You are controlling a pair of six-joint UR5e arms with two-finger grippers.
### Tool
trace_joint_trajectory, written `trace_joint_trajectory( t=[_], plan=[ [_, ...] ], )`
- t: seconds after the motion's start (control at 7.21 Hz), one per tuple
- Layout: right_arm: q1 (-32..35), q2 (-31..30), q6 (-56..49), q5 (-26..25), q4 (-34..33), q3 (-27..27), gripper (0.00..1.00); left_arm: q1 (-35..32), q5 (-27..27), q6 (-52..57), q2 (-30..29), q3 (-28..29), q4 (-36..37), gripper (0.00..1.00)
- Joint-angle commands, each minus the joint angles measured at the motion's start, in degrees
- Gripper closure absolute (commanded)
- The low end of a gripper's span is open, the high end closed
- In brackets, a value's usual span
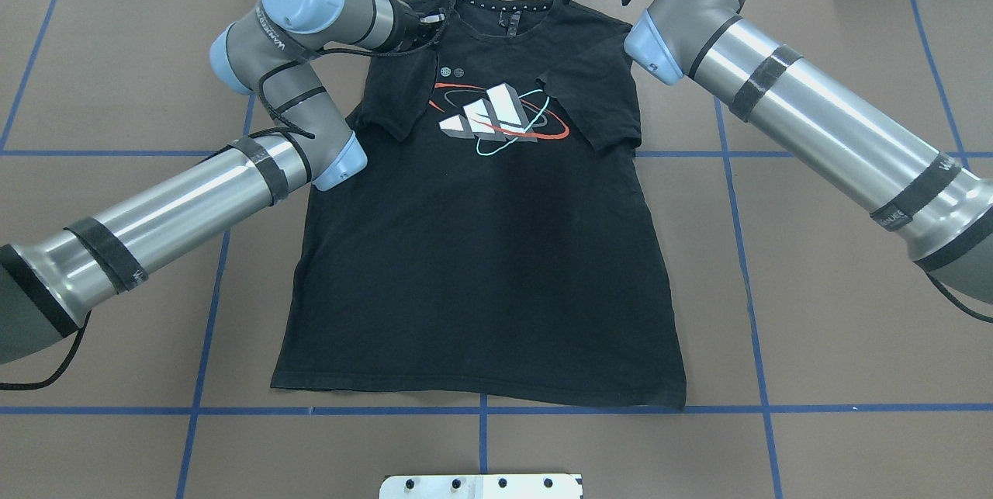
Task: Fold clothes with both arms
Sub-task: 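Fold the sleeve with the left gripper inward toward the collar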
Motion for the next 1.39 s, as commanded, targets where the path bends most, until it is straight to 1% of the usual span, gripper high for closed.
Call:
trace_joint_trajectory(
  t=[0.0,0.42,0.55,0.69,0.83,0.97,1.11,1.25],
  plan=[
    [-0.03,-0.19,-0.12,-0.09,0.04,-0.05,0.00,0.17,0.06,-0.32,-0.46,0.10,-0.03,1.00],
    [-0.03,-0.28,-0.12,0.00,0.04,-0.13,0.00,0.18,-0.03,-0.32,-0.46,0.01,-0.91,1.00],
    [-0.03,-0.19,-0.12,0.00,0.04,-0.13,0.00,0.18,-0.12,-0.32,-0.64,0.01,-0.99,0.90],
    [-0.03,-0.19,-0.04,0.00,0.04,-0.05,0.00,0.09,-0.21,-0.32,-0.64,-0.08,-1.00,0.57],
    [-0.03,-0.19,-0.04,0.00,0.04,-0.13,0.00,0.09,-0.38,-0.32,-0.64,-0.25,-1.00,0.11],
    [-0.03,-0.11,-0.04,0.09,0.04,0.04,0.00,-0.09,-0.90,-1.19,-0.72,-1.99,-1.87,0.00],
    [-0.03,-0.02,0.14,0.87,0.04,0.22,0.00,-0.35,-2.82,-3.02,-0.55,-3.84,-2.66,0.00],
    [0.06,-0.19,0.23,4.10,0.04,1.18,0.00,-0.44,-3.54,-2.95,0.15,-6.12,-2.49,0.00]
  ],
)
